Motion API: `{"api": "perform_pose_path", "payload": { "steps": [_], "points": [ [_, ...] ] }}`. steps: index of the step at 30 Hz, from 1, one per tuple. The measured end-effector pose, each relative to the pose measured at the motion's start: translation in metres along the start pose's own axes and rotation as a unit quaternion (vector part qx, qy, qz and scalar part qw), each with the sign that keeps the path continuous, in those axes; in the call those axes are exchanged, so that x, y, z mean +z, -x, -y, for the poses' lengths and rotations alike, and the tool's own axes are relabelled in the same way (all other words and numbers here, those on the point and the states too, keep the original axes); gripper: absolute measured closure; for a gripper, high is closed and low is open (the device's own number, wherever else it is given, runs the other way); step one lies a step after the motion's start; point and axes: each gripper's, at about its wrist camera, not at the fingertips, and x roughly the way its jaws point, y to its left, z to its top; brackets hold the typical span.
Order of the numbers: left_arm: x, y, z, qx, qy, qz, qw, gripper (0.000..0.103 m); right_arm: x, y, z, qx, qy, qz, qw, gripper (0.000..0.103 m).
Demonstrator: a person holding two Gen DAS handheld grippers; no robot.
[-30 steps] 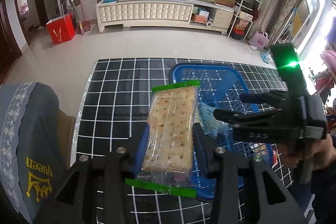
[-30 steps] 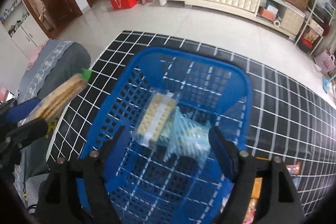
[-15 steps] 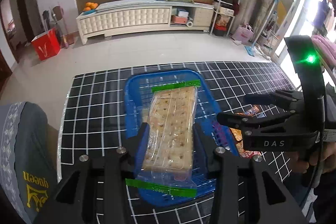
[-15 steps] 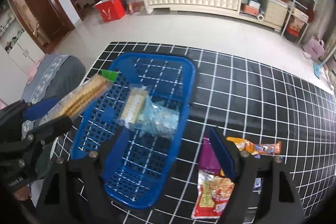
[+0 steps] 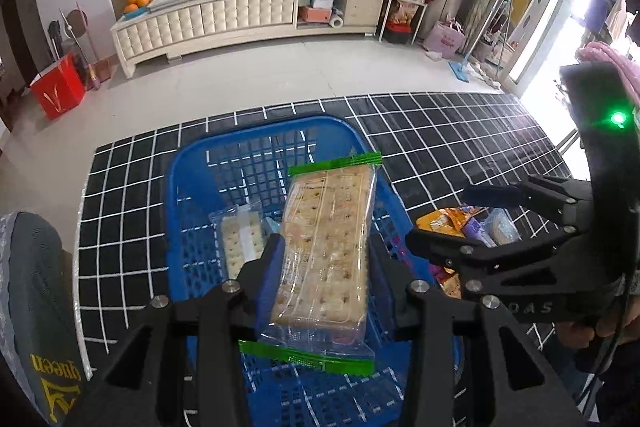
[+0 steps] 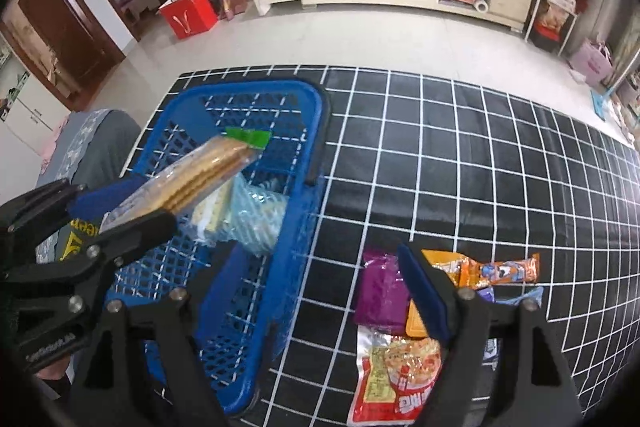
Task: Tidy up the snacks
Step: 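Lower the green-ended cracker pack into the basket and open the left gripper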
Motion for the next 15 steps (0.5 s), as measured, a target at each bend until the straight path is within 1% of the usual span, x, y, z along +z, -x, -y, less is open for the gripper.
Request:
{"api": "perform_pose_path", "payload": {
  "steps": [2,3,4,5,7,9,11,13,15],
  "points": [
    [0.007,-0.015,-0.002,0.001,-0.006,-0.011,0.9999,0.062,0.001,-0.004,0.005,-0.003,-0.009,0.000,1.000,0.020],
    [0.010,-0.023,-0.004,0.008,-0.007,-0.020,0.9998,0.060,0.001,-0.006,0.008,-0.005,-0.014,-0.002,1.000,0.020],
    [0.012,-0.030,-0.006,0.015,-0.007,-0.025,0.9996,0.048,0.000,-0.006,0.010,-0.003,-0.017,-0.004,1.000,0.020],
    [0.014,-0.036,-0.008,0.024,-0.008,-0.022,0.9994,0.033,0.000,-0.006,0.012,-0.003,-0.018,-0.004,1.000,0.021],
    [0.015,-0.038,-0.012,0.027,0.001,-0.014,0.9995,0.025,-0.001,-0.003,0.015,-0.011,-0.013,0.000,1.000,0.020],
    [0.013,-0.037,-0.015,0.019,0.015,-0.014,0.9996,0.025,-0.002,0.003,0.018,-0.018,-0.008,0.009,1.000,0.020],
    [0.009,-0.033,-0.015,0.014,0.017,-0.012,0.9997,0.025,-0.002,0.008,0.020,-0.016,-0.010,0.012,1.000,0.020],
    [0.006,-0.026,-0.012,0.019,0.014,-0.008,0.9997,0.025,-0.004,0.015,0.022,-0.009,-0.015,0.008,1.000,0.020],
    [0.003,-0.015,-0.008,0.021,0.010,-0.004,0.9997,0.025,-0.006,0.023,0.023,-0.007,-0.016,0.012,1.000,0.020]
  ]
}}
